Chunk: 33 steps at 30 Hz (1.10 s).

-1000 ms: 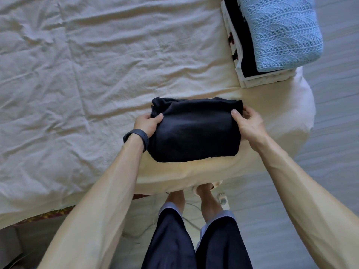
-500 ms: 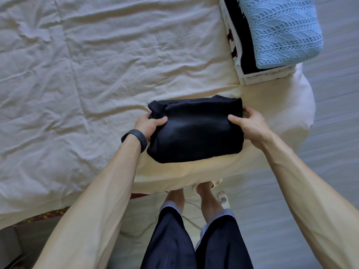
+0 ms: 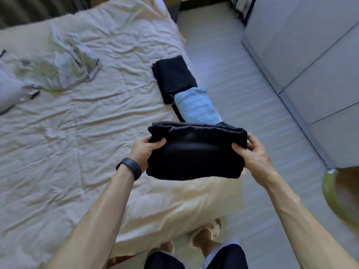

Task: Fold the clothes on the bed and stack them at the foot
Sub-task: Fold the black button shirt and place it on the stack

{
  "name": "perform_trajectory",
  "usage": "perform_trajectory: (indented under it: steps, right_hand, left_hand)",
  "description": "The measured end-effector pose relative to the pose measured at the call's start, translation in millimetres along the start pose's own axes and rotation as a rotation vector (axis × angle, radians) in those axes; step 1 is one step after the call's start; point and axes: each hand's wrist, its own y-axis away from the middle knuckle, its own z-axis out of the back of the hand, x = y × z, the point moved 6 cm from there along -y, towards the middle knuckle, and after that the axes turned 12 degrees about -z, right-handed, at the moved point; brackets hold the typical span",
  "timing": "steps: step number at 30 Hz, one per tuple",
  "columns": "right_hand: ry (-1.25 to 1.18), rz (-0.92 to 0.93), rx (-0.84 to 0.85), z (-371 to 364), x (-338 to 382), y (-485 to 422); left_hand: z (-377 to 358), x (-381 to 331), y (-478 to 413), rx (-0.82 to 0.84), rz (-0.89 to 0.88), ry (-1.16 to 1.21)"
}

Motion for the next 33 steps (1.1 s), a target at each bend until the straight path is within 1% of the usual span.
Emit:
perform_trajectory:
  steps: [3,7,10,13,15,19,22,25,29,33]
  right_hand:
    - [-0.012,0.09,-0.031,66.2,68.1,20.5]
    - [-0.051,0.215,-0.037,158.9,141.3,25.9]
    - [-0.055,0.284,-0.036,227.3,180.9,8.8]
    - [-0.041,0.335,0.01,294.4,210.1,-20.9]
    - [-0.01,0.335,0.011,333.5,219.3,-40.3]
    - [0.067,0.293,0.052,382.1,237.2,-72.4]
    - [0.155,0.277,0.106,389.2,252.6,-98.8]
    - [0.235,0.268,0.166,369.5,275.3,-133.7]
    - [0.356,0.269,0.278,313.9,309.5,-187.1]
    - [0.491,0.296,0.377,241.1,353.8,-250.4]
  left_hand:
    - [-83.1,-64.5,-5.3,0.073,-0.05,-0.003]
    - [-196.7,-129.6,-13.8,0.157,-0.151,-0.014]
    - [-273.4,-158.8,-19.4,0.15,-0.222,-0.035]
    - [-343.4,-165.4,-29.8,0.127,-0.246,0.035]
    - [-381.8,-157.7,-30.6,0.104,-0.22,0.058]
    - [-431.4,-134.3,-26.0,0.016,-0.173,0.155]
    - [-447.0,-118.4,-27.6,-0.055,-0.141,0.226]
    - [-442.4,-108.6,-38.3,-0.167,-0.141,0.318]
    - [-414.7,-104.9,-66.2,-0.351,-0.162,0.405]
    - [-380.9,-107.1,-114.0,-0.544,-0.187,0.496]
